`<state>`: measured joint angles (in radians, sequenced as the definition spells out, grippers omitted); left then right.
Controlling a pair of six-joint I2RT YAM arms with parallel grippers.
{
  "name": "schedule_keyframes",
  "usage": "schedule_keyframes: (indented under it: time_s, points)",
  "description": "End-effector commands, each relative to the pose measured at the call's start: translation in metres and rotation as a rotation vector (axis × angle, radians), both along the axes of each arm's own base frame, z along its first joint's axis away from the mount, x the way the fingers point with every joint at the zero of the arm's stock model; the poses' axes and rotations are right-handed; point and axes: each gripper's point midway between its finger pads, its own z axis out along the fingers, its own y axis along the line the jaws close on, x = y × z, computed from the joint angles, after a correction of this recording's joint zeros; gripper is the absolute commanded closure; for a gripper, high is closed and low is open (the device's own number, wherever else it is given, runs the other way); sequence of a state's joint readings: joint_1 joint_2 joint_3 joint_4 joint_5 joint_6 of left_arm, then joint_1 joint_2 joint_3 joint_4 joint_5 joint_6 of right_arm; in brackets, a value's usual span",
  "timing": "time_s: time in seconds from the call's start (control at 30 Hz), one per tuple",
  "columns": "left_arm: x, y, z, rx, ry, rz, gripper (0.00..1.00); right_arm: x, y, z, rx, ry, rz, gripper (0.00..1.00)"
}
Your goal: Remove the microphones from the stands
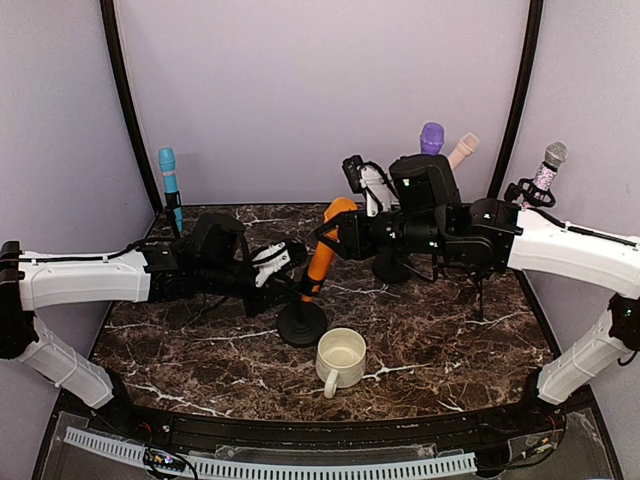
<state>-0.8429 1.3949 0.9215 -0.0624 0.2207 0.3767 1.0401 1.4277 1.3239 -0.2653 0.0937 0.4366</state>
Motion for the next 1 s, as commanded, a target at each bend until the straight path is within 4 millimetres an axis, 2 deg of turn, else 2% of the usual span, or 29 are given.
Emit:
schedule_keyframes:
  time_s: [0.0, 0.2, 0.43, 0.57, 0.77, 0.97]
  points:
    - [-0.011, 0.034, -0.052, 0.201, 0.112, 0.043, 1.00, 0.008, -0.024, 0.120, 0.350, -0.125, -0.123, 0.81]
    - [-0.009, 0.036, -0.053, 0.209, 0.103, 0.057, 1.00, 0.032, -0.040, 0.101, 0.355, 0.000, -0.339, 0.82]
    - [-0.007, 0.037, -0.053, 0.212, 0.095, 0.065, 1.00, 0.038, -0.051, 0.101, 0.379, 0.032, -0.427, 0.81]
    - [-0.007, 0.036, -0.054, 0.214, 0.095, 0.065, 1.00, 0.037, -0.051, 0.107, 0.388, 0.025, -0.418, 0.81]
    - [-0.007, 0.037, -0.054, 0.217, 0.095, 0.067, 1.00, 0.028, -0.043, 0.121, 0.359, -0.058, -0.314, 0.81]
    - [-0.007, 0.037, -0.055, 0.219, 0.099, 0.066, 1.00, 0.021, -0.047, 0.135, 0.362, -0.091, -0.275, 0.81]
